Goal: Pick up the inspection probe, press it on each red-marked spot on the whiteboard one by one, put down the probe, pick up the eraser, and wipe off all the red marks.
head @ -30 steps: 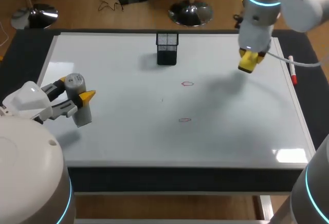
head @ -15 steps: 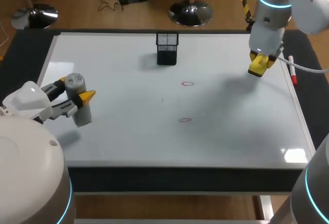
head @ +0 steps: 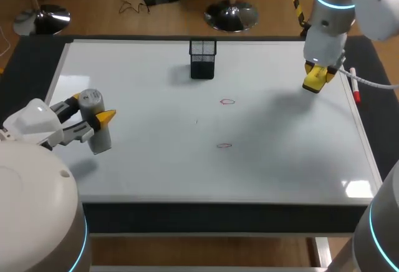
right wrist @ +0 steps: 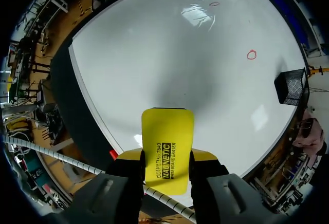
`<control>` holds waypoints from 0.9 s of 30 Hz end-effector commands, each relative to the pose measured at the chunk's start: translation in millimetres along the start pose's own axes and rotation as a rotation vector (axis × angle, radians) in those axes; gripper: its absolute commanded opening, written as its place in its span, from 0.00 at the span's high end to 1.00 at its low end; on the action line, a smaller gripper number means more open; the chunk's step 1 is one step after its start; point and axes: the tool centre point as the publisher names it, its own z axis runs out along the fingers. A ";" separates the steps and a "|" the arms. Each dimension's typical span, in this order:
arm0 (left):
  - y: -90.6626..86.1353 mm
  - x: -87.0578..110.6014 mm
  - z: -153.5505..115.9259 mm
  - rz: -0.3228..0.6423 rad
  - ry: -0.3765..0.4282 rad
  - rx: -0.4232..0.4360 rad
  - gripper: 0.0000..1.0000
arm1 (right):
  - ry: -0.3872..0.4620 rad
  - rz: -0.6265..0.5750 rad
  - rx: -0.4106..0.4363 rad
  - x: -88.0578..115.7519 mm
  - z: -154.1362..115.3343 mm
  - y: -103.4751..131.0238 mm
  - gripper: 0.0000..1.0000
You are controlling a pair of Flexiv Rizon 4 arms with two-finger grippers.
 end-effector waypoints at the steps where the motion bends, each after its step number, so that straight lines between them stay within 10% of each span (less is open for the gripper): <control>1: -0.8 0.2 2.2 0.001 -0.005 0.000 1.00 | 0.002 -0.002 0.001 0.1 -0.3 -0.8 1.00; 11: -10.9 0.3 17.3 0.017 0.065 0.020 1.00 | 0.002 -0.002 0.001 0.1 -0.3 -0.8 1.00; 27: -38.4 29.2 107.0 0.040 0.389 0.086 1.00 | 0.002 -0.002 0.001 0.1 -0.3 -0.8 1.00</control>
